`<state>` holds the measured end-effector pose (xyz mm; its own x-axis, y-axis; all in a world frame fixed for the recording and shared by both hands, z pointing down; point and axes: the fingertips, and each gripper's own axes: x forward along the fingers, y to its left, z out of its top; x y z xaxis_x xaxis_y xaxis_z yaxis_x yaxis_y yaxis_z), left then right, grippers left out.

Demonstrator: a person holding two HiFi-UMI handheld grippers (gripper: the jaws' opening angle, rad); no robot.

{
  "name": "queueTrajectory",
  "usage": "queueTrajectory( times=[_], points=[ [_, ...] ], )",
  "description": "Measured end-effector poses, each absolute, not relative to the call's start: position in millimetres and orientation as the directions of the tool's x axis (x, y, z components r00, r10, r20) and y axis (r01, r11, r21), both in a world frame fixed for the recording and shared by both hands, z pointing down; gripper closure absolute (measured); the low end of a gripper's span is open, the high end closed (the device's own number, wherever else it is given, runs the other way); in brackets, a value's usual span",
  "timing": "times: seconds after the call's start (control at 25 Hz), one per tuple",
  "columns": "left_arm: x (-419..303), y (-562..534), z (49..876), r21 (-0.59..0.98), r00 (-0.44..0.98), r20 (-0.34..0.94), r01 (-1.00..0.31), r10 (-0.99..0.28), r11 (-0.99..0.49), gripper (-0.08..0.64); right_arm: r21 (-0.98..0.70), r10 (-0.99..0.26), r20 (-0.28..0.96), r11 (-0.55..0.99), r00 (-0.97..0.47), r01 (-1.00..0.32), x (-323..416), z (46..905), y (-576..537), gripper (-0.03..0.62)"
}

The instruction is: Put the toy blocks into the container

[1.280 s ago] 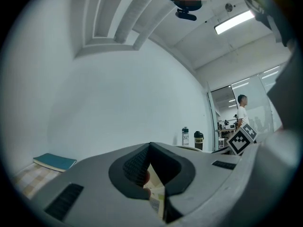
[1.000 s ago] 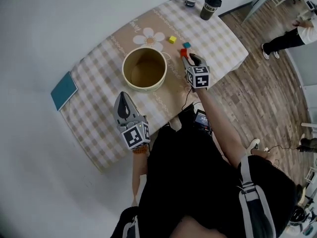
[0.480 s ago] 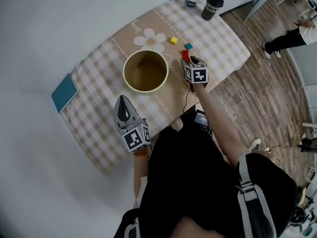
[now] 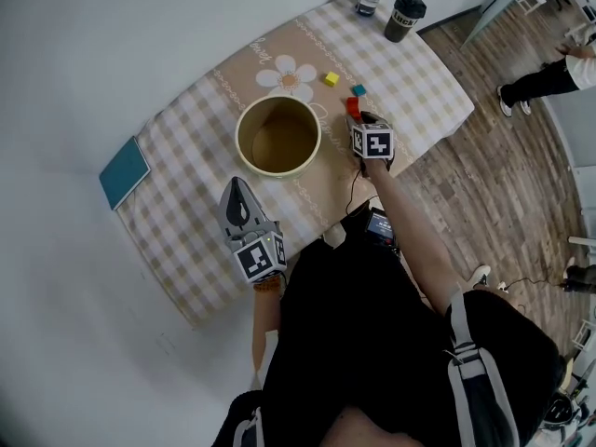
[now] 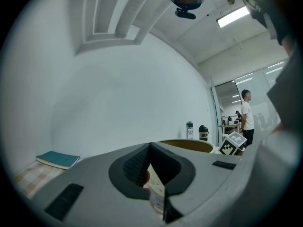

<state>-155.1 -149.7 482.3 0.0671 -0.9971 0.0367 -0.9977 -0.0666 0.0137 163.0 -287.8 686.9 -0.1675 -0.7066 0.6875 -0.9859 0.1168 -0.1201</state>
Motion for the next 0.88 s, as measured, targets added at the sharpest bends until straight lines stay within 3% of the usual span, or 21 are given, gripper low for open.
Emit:
queueTrajectory(
  times=[0.88],
  points=[
    [-149.7, -142.9, 483.7, 0.015, 0.082, 0.03, -0.997, -0.996, -0.081, 0.561, -0.14, -0.746, 0.636, 0.137, -0.195, -0.981, 167.3, 670.7, -285.5, 0.462]
  ],
)
